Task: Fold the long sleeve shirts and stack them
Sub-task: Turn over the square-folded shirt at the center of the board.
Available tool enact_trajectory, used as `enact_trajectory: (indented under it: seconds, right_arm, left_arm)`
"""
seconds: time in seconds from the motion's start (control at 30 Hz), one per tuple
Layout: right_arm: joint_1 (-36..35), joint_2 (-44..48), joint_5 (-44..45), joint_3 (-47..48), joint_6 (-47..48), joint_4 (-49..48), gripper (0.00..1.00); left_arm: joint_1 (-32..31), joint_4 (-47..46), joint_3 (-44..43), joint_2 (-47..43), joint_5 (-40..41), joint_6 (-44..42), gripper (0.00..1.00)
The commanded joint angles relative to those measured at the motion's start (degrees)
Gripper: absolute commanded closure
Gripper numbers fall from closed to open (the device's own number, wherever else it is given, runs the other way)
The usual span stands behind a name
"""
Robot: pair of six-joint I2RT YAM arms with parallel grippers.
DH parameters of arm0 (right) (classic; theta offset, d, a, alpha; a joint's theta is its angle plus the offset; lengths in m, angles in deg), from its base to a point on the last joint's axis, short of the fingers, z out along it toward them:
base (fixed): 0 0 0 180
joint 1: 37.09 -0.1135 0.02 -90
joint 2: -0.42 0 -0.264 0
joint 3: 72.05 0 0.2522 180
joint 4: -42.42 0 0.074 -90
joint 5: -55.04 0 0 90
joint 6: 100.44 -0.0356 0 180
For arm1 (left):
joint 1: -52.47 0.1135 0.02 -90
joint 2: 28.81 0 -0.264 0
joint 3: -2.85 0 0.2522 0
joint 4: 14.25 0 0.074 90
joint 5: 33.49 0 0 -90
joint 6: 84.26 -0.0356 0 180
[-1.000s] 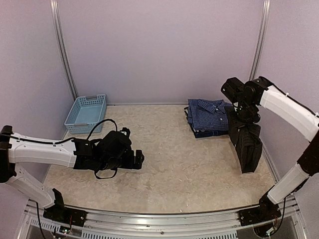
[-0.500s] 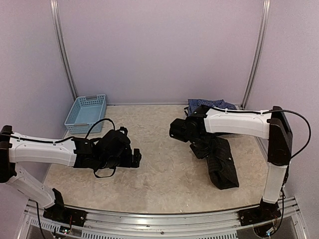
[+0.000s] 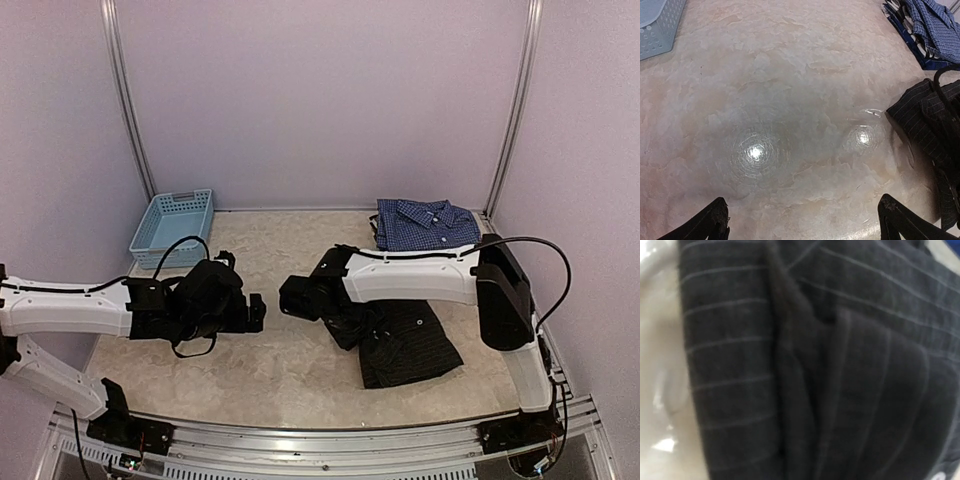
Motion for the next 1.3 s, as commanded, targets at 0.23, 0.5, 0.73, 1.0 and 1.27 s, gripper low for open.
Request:
enact_trajectory:
  seconds: [0.23,0.5,0.73,1.0,1.27]
  right_arm:
    - [-4.61,7.27,-8.91,-3.69,4.65,-12.07,0.21]
    - [-2.89,24.40,-16.19,-17.97,8.67,-25.15,0.13]
    - [11.26,40.29,-21.09,-33.84,11.51,-34.02,0.12]
    - [30.85,51.74,-32.00,-52.00,14.95,-47.22,0.01]
    - [37.63,50.06,-43.76,-61.19,15.55,-56.10,0.01]
  left_arm:
    - [2.23,-1.01,0.64,-1.27,1.30,-0.56,0.01]
    - [2.55,-8.80,1.76,0.51,-7.32,-0.42,0.01]
    - [2.05,-15.84,1.75,3.41,-15.10,-0.13,0.01]
    - [-0.41,-26.88,1.62,6.87,-22.68,2.28,0.01]
    - [-1.25,-34.26,-0.94,13.89,-28.21,4.95,0.01]
